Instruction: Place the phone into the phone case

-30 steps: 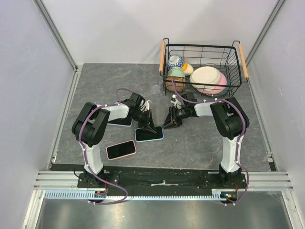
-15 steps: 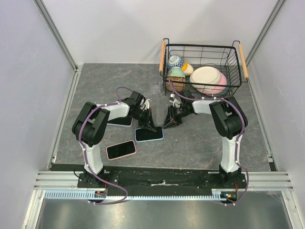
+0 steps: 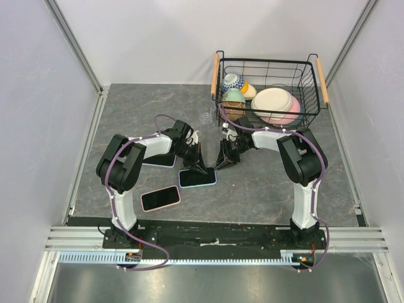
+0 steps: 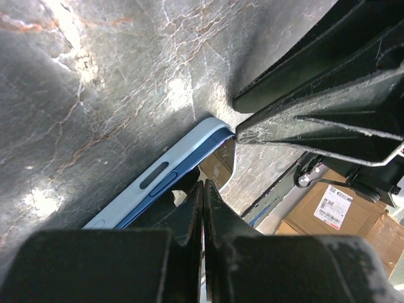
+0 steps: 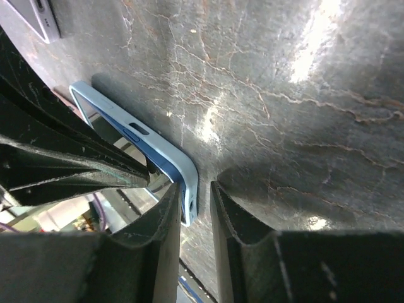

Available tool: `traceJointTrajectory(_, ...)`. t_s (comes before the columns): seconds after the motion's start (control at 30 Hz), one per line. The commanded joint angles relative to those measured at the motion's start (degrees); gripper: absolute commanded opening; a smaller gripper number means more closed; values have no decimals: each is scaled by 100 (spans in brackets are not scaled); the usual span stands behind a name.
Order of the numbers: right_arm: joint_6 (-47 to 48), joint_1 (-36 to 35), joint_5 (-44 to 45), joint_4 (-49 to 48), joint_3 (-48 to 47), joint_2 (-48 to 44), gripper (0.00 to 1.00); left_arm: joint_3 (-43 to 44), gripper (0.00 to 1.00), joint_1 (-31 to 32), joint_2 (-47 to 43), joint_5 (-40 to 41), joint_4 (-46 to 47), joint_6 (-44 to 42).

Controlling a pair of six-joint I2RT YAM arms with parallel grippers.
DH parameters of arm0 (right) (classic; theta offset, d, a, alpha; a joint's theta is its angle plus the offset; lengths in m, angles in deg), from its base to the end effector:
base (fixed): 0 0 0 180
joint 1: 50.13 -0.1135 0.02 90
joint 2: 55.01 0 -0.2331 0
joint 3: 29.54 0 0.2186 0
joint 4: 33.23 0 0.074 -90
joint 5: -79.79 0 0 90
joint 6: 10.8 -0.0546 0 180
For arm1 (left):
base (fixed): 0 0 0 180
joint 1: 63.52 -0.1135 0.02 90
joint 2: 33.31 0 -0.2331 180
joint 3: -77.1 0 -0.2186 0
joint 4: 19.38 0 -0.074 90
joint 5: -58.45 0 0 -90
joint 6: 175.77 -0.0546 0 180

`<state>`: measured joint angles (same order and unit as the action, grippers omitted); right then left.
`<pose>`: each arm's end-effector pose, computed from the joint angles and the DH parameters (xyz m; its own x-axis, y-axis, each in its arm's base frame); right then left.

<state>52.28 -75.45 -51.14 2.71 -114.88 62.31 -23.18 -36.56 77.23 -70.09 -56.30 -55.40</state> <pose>0.3063 0.1845 0.0980 -0.9939 -0.0919 -0.0603 -0.1073 0.6944 0.7115 0.2820 -0.1816 0.1118 -0.9973 0.0636 -0.0353 0.0704 0.7213 -0.6890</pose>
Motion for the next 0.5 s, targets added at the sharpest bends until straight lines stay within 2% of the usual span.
traceJointTrajectory(0.0,608,-517,2325,389,24,573,30,116,2,-15,380,936,-71,-207)
traceJointTrajectory(0.47,758,-904,3082,855,-257,819,30,222,2,81,706,1147,-72,-163)
